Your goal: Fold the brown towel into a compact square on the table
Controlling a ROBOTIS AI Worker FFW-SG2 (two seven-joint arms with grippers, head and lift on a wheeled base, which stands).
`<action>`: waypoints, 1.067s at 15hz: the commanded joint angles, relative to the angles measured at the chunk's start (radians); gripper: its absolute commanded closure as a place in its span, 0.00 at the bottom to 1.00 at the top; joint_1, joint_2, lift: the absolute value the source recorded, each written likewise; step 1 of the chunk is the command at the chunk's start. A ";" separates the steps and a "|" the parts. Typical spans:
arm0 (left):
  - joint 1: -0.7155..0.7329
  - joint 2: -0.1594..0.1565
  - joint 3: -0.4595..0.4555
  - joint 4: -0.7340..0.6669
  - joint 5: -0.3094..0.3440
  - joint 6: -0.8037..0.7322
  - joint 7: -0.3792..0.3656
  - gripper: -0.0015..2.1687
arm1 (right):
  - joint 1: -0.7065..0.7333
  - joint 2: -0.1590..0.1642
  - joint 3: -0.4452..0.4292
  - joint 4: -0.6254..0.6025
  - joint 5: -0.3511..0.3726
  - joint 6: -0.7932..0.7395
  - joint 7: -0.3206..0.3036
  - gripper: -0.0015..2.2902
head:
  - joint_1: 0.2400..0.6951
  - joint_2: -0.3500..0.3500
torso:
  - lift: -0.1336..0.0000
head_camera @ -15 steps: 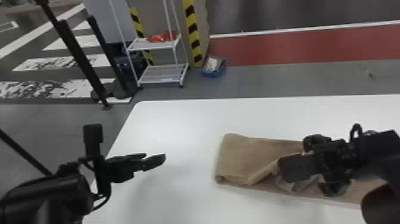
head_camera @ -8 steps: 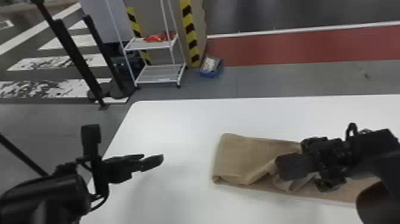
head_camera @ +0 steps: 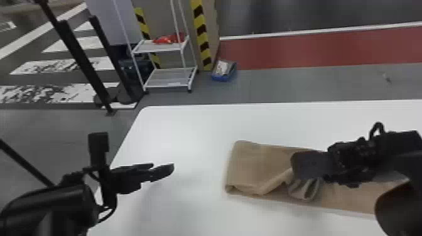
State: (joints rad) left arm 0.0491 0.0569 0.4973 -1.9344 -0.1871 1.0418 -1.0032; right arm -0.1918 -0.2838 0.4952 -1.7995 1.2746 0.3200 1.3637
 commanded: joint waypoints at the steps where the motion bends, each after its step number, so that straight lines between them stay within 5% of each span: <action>1: 0.000 0.001 0.001 0.006 0.000 -0.012 -0.002 0.01 | 0.006 0.000 -0.004 -0.014 -0.003 0.001 0.003 0.99 | 1.00 0.86 | 0.07; 5: 0.000 0.004 0.004 0.014 0.002 -0.024 -0.003 0.01 | 0.020 -0.017 -0.075 -0.110 -0.052 -0.005 0.003 0.99 | 1.00 0.86 | 0.07; 8: -0.001 0.004 -0.002 0.014 0.003 -0.024 -0.005 0.01 | 0.040 -0.071 -0.132 -0.161 -0.081 -0.014 0.003 0.99 | 1.00 0.84 | 0.07; 14: -0.001 0.000 -0.008 0.012 0.000 -0.021 -0.009 0.01 | 0.106 -0.103 -0.199 -0.152 -0.047 -0.109 0.003 0.98 | 1.00 0.75 | 0.07; 15: -0.001 -0.002 -0.008 0.011 0.000 -0.018 -0.011 0.01 | 0.114 -0.112 -0.199 -0.152 -0.029 -0.109 0.003 0.86 | 1.00 0.74 | 0.07; 16: -0.001 -0.002 -0.010 0.009 0.000 -0.015 -0.011 0.01 | 0.123 -0.117 -0.201 -0.152 0.006 -0.109 0.003 0.62 | 1.00 0.73 | 0.07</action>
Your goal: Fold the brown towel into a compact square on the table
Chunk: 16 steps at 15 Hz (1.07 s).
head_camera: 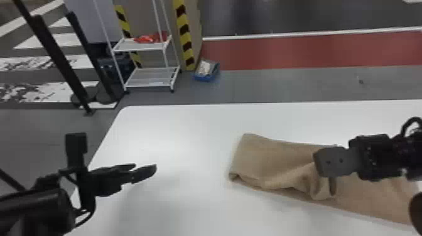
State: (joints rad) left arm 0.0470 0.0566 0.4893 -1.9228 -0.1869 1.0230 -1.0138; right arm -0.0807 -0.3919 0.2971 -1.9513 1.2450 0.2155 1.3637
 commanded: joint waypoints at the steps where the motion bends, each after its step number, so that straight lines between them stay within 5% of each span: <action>1: 0.002 -0.003 -0.003 -0.002 -0.002 0.004 0.000 0.01 | 0.012 -0.007 -0.010 0.000 0.033 0.011 0.003 0.32 | 1.00 0.72 | 0.07; 2: 0.002 -0.003 -0.005 -0.002 -0.002 0.007 0.000 0.01 | 0.015 -0.007 -0.033 0.000 0.028 0.014 0.003 0.03 | 1.00 0.71 | 0.07; 3: 0.002 -0.004 -0.006 -0.002 -0.002 0.007 -0.002 0.01 | 0.021 -0.007 -0.053 -0.001 0.025 0.008 0.003 0.00 | 1.00 0.70 | 0.07; 11: -0.004 -0.001 -0.038 -0.002 -0.011 0.010 0.007 0.01 | 0.084 0.005 -0.144 -0.044 -0.036 -0.001 0.003 0.04 | 1.00 0.63 | 0.07; 16: -0.002 0.002 -0.041 0.002 -0.012 0.010 0.007 0.01 | 0.067 0.015 -0.101 -0.021 -0.019 0.005 0.003 0.29 | 1.00 0.63 | 0.07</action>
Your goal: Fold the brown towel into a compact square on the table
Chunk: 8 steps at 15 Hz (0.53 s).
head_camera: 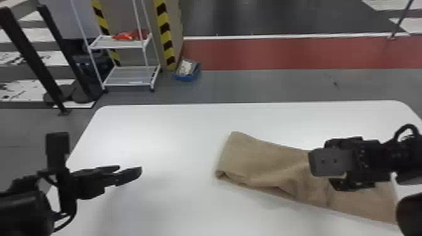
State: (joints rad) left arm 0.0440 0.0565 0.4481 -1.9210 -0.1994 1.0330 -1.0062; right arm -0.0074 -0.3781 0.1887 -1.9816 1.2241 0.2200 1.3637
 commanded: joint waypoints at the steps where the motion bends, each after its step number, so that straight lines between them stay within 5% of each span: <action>1: 0.000 0.002 0.001 0.000 0.000 0.000 0.000 0.01 | -0.006 0.001 0.014 0.009 0.003 0.009 0.003 0.29 | 1.00 0.64 | 0.07; 8: 0.007 0.000 0.003 -0.001 0.000 0.000 -0.002 0.01 | 0.063 -0.021 -0.006 -0.054 -0.015 0.000 0.003 0.29 | 1.00 0.66 | 0.07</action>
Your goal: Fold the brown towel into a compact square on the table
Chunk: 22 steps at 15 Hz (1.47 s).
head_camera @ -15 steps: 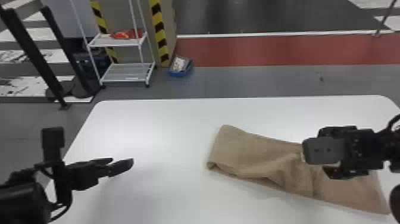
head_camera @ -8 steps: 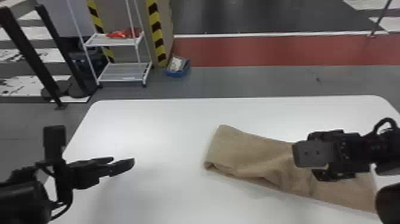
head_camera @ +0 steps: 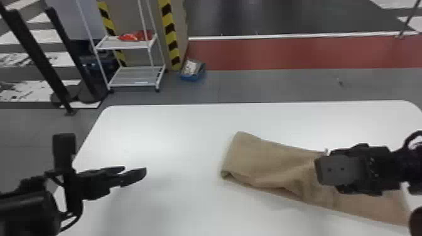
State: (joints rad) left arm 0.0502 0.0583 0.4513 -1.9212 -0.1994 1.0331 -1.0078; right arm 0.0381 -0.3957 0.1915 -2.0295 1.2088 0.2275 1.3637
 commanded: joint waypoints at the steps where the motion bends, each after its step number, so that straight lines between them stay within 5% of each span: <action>1: 0.000 -0.001 0.000 -0.002 0.002 0.000 -0.002 0.01 | 0.023 -0.003 -0.015 -0.003 0.003 -0.013 0.003 0.29 | 1.00 0.65 | 0.07; 5: 0.010 -0.005 0.001 -0.010 0.003 0.000 -0.003 0.01 | 0.023 0.015 0.020 0.026 0.011 -0.017 0.003 0.31 | 1.00 0.65 | 0.07; 8: 0.013 -0.003 0.007 -0.012 0.006 0.000 -0.008 0.01 | 0.019 0.020 0.025 0.026 0.001 -0.017 0.003 0.60 | 1.00 0.67 | 0.07; 10: 0.013 0.000 0.009 -0.010 0.008 -0.003 -0.006 0.01 | 0.028 0.018 0.005 0.003 -0.031 -0.007 0.003 0.96 | 1.00 0.68 | 0.07; 18: 0.013 -0.006 -0.005 -0.012 0.000 -0.003 0.002 0.01 | 0.207 0.008 -0.205 -0.198 -0.153 -0.059 0.003 0.99 | 1.00 0.67 | 0.07; 20: 0.013 -0.006 -0.019 -0.010 -0.002 -0.003 0.005 0.01 | 0.227 0.008 -0.216 -0.164 -0.130 -0.066 0.003 0.94 | 1.00 0.63 | 0.07; 22: 0.013 -0.008 -0.025 -0.010 -0.002 0.000 0.006 0.01 | 0.213 0.020 -0.242 -0.152 -0.149 -0.004 0.003 0.27 | 1.00 0.61 | 0.07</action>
State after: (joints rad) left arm 0.0629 0.0518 0.4313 -1.9316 -0.2007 1.0304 -1.0021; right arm 0.2606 -0.3852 -0.0315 -2.1918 1.0747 0.1804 1.3637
